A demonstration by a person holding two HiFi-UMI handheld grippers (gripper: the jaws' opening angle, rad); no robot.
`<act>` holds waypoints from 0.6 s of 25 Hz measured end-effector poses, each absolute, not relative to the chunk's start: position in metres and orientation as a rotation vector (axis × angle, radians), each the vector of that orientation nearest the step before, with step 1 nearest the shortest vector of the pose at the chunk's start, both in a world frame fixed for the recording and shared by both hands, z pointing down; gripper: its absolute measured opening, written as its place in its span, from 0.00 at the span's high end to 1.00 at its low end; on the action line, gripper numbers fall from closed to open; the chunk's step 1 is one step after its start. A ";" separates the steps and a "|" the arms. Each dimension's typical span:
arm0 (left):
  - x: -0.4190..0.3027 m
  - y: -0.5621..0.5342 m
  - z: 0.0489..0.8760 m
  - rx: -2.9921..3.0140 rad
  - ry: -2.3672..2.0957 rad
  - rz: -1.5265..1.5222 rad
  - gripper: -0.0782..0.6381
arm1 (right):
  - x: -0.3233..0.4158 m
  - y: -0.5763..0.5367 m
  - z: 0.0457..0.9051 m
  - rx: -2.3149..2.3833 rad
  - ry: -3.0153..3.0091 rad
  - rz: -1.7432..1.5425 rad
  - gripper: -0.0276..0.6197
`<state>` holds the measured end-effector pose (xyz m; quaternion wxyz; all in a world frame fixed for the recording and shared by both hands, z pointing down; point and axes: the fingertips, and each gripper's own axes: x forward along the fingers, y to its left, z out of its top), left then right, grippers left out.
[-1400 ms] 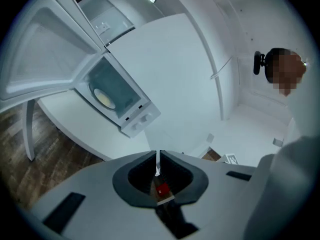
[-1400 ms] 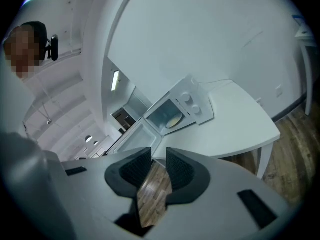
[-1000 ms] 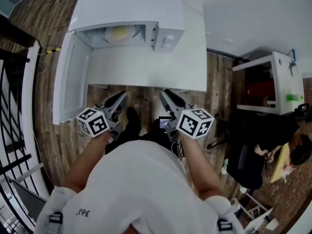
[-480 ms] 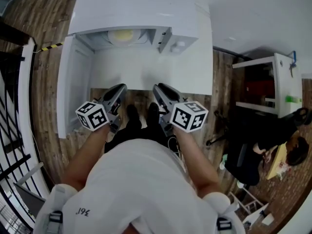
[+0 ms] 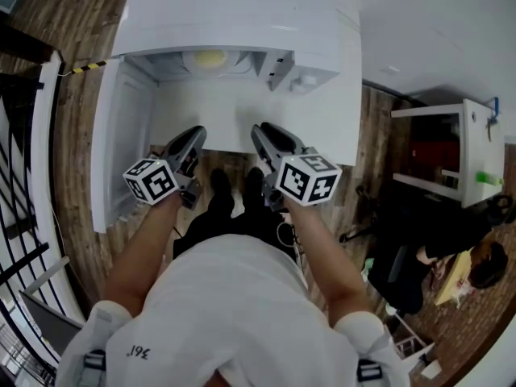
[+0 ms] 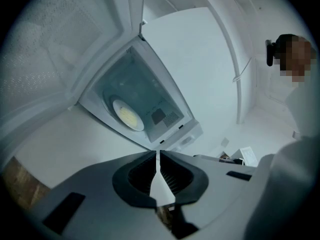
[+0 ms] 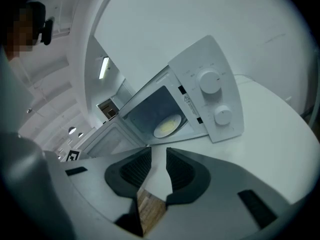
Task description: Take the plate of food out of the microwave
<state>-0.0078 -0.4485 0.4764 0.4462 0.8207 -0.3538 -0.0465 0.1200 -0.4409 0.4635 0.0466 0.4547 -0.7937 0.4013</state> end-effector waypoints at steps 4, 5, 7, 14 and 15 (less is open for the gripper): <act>-0.021 -0.493 0.495 1.996 -0.977 -0.138 0.88 | 0.104 -0.490 0.474 1.406 -2.446 1.178 0.81; -0.023 -0.501 0.497 1.990 -0.993 -0.142 0.88 | 0.100 -0.499 0.478 1.407 -2.447 1.181 0.81; -0.027 -0.515 0.499 1.986 -1.014 -0.152 0.88 | 0.095 -0.518 0.484 1.419 -2.442 1.198 0.81; -0.047 -0.558 0.500 1.972 -1.086 -0.170 0.86 | 0.073 -0.579 0.509 1.498 -2.338 1.247 0.81; -0.048 -0.563 0.503 1.967 -1.086 -0.168 0.83 | 0.069 -0.585 0.513 1.509 -2.317 1.264 0.81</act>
